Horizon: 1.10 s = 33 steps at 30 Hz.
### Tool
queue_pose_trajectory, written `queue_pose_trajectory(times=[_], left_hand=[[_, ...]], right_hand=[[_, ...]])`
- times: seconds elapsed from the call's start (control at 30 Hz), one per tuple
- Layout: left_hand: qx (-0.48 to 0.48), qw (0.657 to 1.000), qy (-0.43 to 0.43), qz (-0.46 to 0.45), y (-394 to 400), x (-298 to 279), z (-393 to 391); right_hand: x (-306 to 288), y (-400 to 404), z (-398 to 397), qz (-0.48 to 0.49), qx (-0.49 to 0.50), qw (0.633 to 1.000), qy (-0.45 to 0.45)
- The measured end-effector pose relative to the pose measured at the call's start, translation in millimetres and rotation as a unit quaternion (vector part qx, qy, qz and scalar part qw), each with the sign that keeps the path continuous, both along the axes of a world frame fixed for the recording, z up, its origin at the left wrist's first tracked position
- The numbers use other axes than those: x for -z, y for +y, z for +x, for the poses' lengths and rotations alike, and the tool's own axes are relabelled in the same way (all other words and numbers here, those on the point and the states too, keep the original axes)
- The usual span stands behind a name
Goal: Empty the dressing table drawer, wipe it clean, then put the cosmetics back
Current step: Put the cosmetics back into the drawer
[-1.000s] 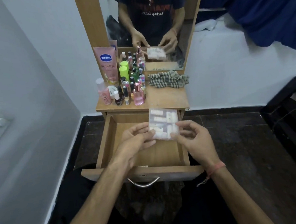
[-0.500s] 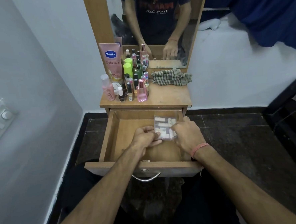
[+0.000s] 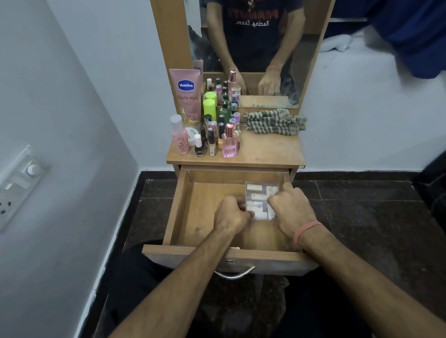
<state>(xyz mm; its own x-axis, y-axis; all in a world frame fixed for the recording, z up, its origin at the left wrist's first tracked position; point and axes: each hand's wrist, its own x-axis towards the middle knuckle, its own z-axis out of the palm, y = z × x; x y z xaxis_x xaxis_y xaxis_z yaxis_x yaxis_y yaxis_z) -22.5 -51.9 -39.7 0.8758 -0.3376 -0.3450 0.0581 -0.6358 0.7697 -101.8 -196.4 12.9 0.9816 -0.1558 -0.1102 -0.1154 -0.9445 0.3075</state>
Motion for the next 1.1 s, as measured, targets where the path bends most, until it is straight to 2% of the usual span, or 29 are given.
queue_pose_trajectory(times=[0.07, 0.13, 0.2, 0.3, 0.37, 0.47, 0.63, 0.77, 1.0, 1.1], left_hand=[[-0.003, 1.0, -0.029, 0.011, 6.3, -9.3, -0.9], [-0.034, 0.997, -0.069, -0.012, 15.4, -24.2, 2.2], [-0.07, 0.988, -0.125, -0.054, 27.2, -47.6, 11.6], [-0.101, 0.964, -0.23, -0.085, 43.7, -93.7, 33.2], [-0.114, 0.949, -0.277, -0.096, 51.2, -120.3, 46.9], [-0.129, 0.936, -0.315, -0.089, 58.9, -142.9, 61.0], [-0.175, 0.925, -0.32, -0.105, 72.0, -150.8, 72.3], [-0.147, 0.935, -0.308, -0.094, 70.7, -139.5, 68.0], [-0.087, 0.945, -0.307, -0.073, 59.6, -122.8, 57.8], [-0.029, 0.952, -0.294, -0.08, 57.6, -116.2, 48.5]], right_hand=[[-2.8, -1.8, 1.4, 0.012, -0.007, 1.0, -0.006], [-12.3, -4.2, 4.4, 0.07, 0.003, 0.997, -0.031], [-26.3, -4.3, 10.6, 0.163, 0.011, 0.98, -0.111], [-56.2, 3.8, 26.1, 0.272, 0.004, 0.932, -0.238], [-75.3, 11.1, 40.1, 0.294, -0.005, 0.908, -0.299], [-95.3, 20.6, 64.4, 0.28, -0.029, 0.894, -0.35], [-103.1, 30.9, 98.7, 0.244, -0.059, 0.918, -0.305], [-102.2, 35.3, 110.1, 0.217, -0.053, 0.928, -0.298], [-102.7, 22.4, 100.5, 0.34, -0.026, 0.894, -0.291], [-104.8, 11.0, 75.5, 0.389, -0.025, 0.879, -0.275]])
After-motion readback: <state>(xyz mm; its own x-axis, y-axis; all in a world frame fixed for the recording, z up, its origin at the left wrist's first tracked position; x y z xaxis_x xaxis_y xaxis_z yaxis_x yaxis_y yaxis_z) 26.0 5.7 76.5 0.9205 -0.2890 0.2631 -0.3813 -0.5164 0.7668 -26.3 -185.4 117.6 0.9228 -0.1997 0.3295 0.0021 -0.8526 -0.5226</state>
